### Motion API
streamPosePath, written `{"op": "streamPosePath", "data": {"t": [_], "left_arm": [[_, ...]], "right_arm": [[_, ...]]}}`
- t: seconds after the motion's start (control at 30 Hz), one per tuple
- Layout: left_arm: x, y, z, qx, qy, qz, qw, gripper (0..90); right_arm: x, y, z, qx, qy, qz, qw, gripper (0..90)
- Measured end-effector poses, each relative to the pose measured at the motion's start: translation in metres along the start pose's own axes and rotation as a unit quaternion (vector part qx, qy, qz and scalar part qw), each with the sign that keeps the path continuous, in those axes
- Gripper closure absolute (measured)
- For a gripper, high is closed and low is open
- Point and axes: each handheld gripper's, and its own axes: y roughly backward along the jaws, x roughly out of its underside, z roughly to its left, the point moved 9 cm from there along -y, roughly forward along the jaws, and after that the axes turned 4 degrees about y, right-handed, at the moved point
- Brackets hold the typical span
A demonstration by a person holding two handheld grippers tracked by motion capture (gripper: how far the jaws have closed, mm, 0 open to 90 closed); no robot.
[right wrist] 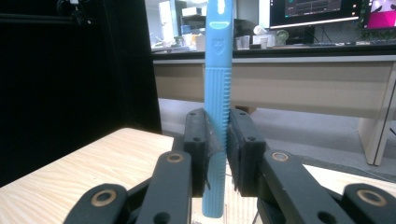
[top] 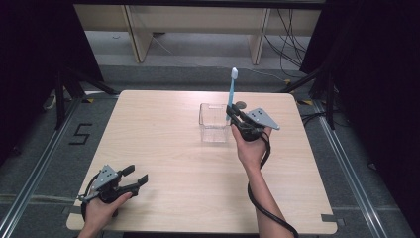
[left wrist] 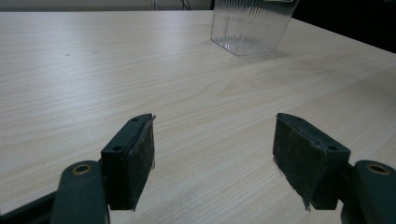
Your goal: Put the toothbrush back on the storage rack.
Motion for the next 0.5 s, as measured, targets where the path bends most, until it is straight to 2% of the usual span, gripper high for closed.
{"op": "streamPosePath", "data": {"t": [0.13, 0.17, 0.2, 0.37, 0.4, 0.5], "left_arm": [[0.000, 0.000, 0.000, 0.000, 0.000, 0.000, 1.0000, 28.9], [0.000, 0.000, 0.000, 0.000, 0.000, -0.001, 1.0000, 28.9], [0.000, 0.000, 0.000, 0.000, 0.000, 0.000, 1.0000, 28.9], [0.000, 0.001, 0.000, 0.000, 0.001, 0.000, 1.0000, 28.9], [0.000, 0.000, -0.001, 0.004, 0.002, -0.005, 1.0000, 28.9], [0.000, 0.000, 0.000, 0.005, 0.003, -0.006, 1.0000, 28.9]], "right_arm": [[0.004, -0.004, 0.000, 0.003, -0.004, 0.000, 1.0000, 79.1], [0.004, -0.004, -0.003, 0.008, 0.011, -0.002, 0.9999, 79.0], [0.006, -0.006, 0.000, 0.003, -0.005, 0.000, 1.0000, 79.0], [0.009, -0.010, -0.003, 0.006, -0.002, -0.005, 1.0000, 79.0], [0.011, -0.011, -0.003, 0.009, -0.009, -0.002, 0.9999, 79.0], [0.013, -0.011, -0.004, 0.012, -0.009, 0.005, 0.9999, 79.0]]}}
